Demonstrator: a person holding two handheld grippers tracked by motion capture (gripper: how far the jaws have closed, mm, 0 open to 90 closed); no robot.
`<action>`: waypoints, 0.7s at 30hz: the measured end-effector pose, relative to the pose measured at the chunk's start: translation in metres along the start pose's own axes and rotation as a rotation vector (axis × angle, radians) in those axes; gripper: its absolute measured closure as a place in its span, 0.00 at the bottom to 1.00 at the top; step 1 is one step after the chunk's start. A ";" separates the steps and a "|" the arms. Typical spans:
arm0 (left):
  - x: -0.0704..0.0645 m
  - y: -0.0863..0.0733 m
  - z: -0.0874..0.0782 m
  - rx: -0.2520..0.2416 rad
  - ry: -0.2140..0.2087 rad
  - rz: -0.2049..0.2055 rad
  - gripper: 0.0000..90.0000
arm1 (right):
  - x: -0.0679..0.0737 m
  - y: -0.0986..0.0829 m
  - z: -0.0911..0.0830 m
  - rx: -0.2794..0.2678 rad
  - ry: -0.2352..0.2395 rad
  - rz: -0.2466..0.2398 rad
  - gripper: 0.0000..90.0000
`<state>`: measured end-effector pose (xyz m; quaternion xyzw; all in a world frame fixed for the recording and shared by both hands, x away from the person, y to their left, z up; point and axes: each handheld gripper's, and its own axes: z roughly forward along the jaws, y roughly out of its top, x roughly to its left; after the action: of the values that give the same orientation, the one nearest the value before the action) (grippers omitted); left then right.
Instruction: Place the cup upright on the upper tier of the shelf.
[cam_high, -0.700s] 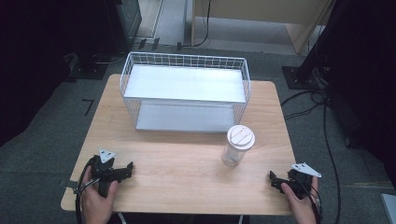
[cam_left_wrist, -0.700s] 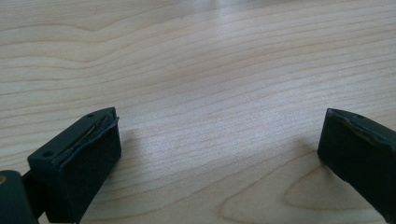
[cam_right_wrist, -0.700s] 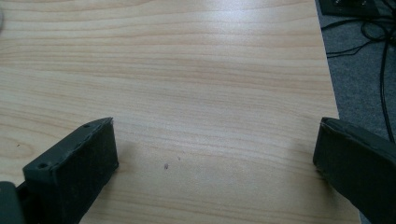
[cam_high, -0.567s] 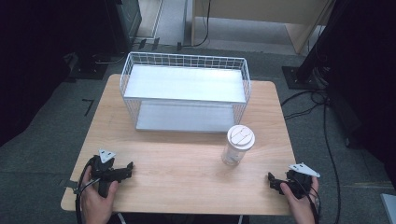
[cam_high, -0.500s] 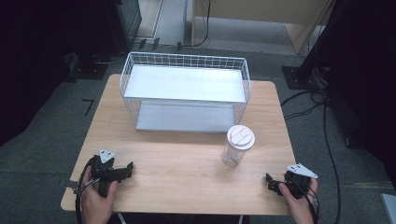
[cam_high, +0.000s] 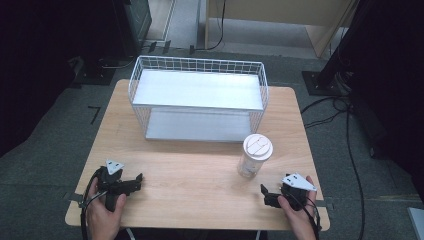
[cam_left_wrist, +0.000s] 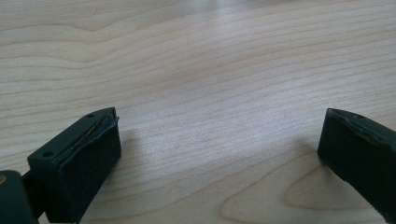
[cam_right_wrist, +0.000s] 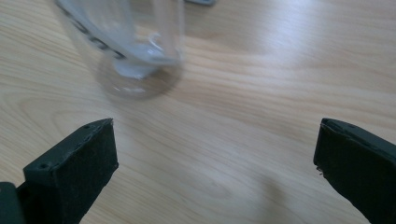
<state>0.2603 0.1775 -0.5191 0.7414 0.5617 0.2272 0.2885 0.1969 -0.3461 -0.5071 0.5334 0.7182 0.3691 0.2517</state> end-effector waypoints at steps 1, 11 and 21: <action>0.000 0.000 0.000 0.000 0.000 0.000 0.00 | 0.002 0.002 0.000 -0.015 0.014 0.007 0.00; 0.000 0.000 0.000 0.000 0.000 0.000 0.00 | 0.020 0.011 0.012 -0.103 0.060 0.047 0.00; 0.000 0.000 0.000 0.000 0.000 0.000 0.00 | 0.028 0.027 0.022 -0.173 0.053 0.101 0.00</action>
<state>0.2603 0.1775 -0.5192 0.7412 0.5617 0.2272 0.2887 0.2205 -0.3098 -0.4982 0.5353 0.6622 0.4559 0.2590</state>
